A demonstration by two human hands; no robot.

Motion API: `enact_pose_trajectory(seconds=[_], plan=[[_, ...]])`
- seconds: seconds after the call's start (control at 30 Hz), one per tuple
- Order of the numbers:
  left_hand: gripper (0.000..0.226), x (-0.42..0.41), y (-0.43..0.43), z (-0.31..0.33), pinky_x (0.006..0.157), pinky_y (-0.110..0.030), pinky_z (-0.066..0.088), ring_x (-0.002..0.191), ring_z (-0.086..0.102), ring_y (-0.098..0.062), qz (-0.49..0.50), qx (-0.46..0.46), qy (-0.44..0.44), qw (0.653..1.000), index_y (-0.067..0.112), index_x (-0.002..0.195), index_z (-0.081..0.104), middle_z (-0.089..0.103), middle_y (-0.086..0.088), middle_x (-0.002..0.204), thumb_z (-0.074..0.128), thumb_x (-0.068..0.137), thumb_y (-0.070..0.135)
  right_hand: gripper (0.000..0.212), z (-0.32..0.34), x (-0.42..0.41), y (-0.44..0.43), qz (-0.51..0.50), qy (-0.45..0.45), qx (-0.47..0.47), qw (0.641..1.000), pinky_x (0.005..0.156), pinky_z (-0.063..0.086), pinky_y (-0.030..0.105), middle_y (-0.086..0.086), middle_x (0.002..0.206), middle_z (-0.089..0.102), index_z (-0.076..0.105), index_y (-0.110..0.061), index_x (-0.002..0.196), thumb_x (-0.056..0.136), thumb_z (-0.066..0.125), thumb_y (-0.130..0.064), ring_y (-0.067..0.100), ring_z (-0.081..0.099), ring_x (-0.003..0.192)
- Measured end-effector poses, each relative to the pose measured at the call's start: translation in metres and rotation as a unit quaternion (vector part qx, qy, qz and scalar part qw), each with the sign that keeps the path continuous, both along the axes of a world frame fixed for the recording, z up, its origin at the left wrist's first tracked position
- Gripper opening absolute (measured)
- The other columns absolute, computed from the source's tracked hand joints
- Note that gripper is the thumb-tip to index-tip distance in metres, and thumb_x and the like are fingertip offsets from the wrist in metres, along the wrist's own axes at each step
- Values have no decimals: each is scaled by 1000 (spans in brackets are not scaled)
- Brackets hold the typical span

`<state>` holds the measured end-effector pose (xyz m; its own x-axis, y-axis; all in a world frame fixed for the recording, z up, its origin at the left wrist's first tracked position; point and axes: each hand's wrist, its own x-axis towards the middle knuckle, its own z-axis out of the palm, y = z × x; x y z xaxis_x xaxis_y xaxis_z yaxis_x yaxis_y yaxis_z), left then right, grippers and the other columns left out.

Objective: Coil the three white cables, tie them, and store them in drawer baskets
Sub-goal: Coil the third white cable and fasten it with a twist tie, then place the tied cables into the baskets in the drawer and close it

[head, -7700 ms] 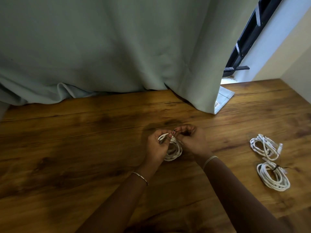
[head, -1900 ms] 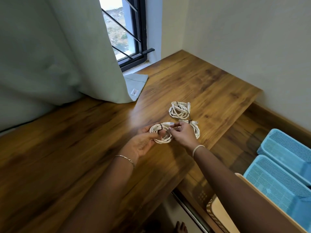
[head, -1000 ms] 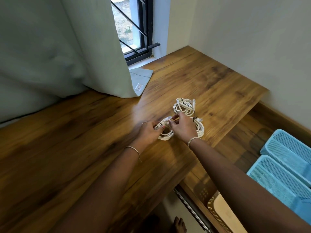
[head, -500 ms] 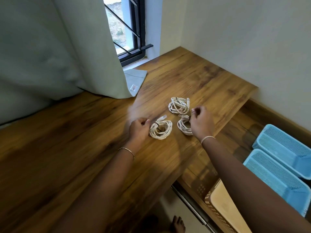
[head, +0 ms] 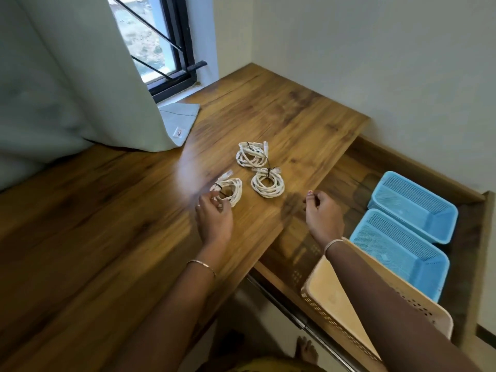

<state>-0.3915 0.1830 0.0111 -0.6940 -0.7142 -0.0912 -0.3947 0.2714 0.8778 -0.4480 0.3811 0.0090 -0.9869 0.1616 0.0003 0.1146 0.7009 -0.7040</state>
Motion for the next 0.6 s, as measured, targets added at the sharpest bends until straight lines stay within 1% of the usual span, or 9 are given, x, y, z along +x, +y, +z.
enact_pose_trajectory(seconds=[0.07,0.1,0.17,0.27,0.33,0.43,0.47,0.53,0.6], plan=[[28,4,18,-5,81,-26,37,98,49,-17,7,-2,15,1000,11,117,53,53,-5,110,58,90,17,30,-4,-1,18,7,-7,-13,1000,61,39,28,-2,81,66,63,-20,91,98,41,-39,17,60,76],[29,4,24,-7,85,-29,39,102,50,-21,19,-4,29,999,8,117,52,53,-7,110,59,90,17,29,-6,-2,26,14,-9,-15,1000,63,41,29,-1,82,67,63,-20,91,98,42,-39,18,61,78],[35,3,40,-13,97,-36,37,117,47,-31,61,-3,42,997,3,120,48,50,-17,123,59,90,18,27,-5,-5,44,38,-10,-19,999,66,46,31,0,82,67,63,-20,91,97,44,-39,19,62,79],[51,5,60,-19,105,-33,29,130,35,-33,135,6,55,989,0,132,37,39,-22,137,60,90,21,24,-4,-11,70,105,-17,-30,994,72,51,37,-2,84,68,62,-20,92,96,46,-38,17,62,80],[54,11,76,-23,102,-29,31,126,40,-29,177,15,93,980,2,133,35,40,-19,136,60,90,21,22,-3,-17,87,145,-21,-31,989,73,52,38,-2,83,68,62,-20,93,96,48,-36,16,62,79],[46,27,99,-30,94,-20,34,119,44,-26,199,-32,78,977,-1,128,41,41,-17,131,60,91,20,20,-7,-22,105,190,-20,-31,981,72,51,37,0,79,68,61,-17,89,95,50,-32,17,62,76],[43,33,106,-32,94,-21,35,118,45,-28,194,-45,67,978,-2,124,43,41,-18,129,60,90,19,19,-8,-22,110,205,-22,-31,978,71,51,37,0,79,67,61,-17,89,95,50,-31,18,62,76],[35,42,115,-36,96,-32,38,112,49,-32,175,-74,37,981,-1,117,51,45,-20,124,61,89,15,16,-13,-21,117,230,-27,-28,973,69,49,37,-1,78,66,60,-18,87,94,51,-30,20,61,76],[26,49,121,-39,94,-31,40,104,54,-28,137,-89,31,986,0,111,58,47,-19,121,62,87,8,12,-17,-19,118,257,-31,-28,965,71,49,36,-2,83,66,61,-21,89,93,53,-28,19,61,80]])
